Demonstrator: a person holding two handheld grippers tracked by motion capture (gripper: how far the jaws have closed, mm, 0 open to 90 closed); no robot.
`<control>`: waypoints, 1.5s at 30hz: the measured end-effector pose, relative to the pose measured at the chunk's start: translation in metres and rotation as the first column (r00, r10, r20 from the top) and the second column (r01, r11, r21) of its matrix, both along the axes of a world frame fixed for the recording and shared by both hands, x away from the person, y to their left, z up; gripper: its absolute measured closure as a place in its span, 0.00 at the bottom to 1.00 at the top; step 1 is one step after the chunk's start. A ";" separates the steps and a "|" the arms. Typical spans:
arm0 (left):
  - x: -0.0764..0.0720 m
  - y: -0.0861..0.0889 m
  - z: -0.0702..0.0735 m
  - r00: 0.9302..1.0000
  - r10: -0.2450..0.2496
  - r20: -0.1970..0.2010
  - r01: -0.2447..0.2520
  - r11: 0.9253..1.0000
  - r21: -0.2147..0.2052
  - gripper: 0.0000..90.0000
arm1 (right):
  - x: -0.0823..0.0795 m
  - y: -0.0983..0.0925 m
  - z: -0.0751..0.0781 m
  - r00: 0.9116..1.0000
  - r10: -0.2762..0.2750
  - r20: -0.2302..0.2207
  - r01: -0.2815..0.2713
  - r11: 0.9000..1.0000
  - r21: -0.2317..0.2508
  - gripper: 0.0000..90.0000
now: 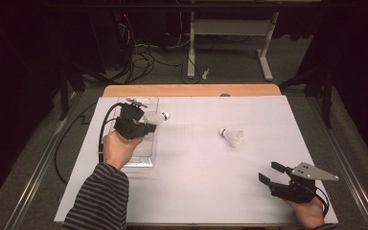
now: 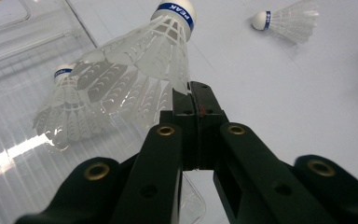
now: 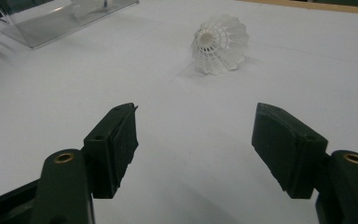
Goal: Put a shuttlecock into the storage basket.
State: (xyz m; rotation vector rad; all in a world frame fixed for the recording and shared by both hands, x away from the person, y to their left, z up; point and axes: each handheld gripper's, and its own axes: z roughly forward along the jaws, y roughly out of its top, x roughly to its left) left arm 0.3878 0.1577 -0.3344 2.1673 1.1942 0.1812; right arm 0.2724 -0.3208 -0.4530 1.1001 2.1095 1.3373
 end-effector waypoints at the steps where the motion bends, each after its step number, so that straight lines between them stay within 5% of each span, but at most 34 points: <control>1: 0.001 0.001 0.000 1.000 0.006 -0.001 -0.006 1.000 -0.002 1.00 | 0.000 0.000 0.000 1.000 0.001 0.000 -0.001 1.000 -0.001 0.35; 22: 0.016 0.021 -0.005 0.996 0.093 -0.011 -0.093 0.995 -0.024 1.00 | 0.001 0.000 0.000 1.000 0.003 0.000 -0.003 1.000 -0.001 0.35; 45: 0.039 0.038 -0.019 0.977 0.211 -0.039 -0.211 0.977 -0.004 1.00 | 0.001 0.001 0.000 1.000 0.003 -0.001 -0.003 1.000 -0.001 0.35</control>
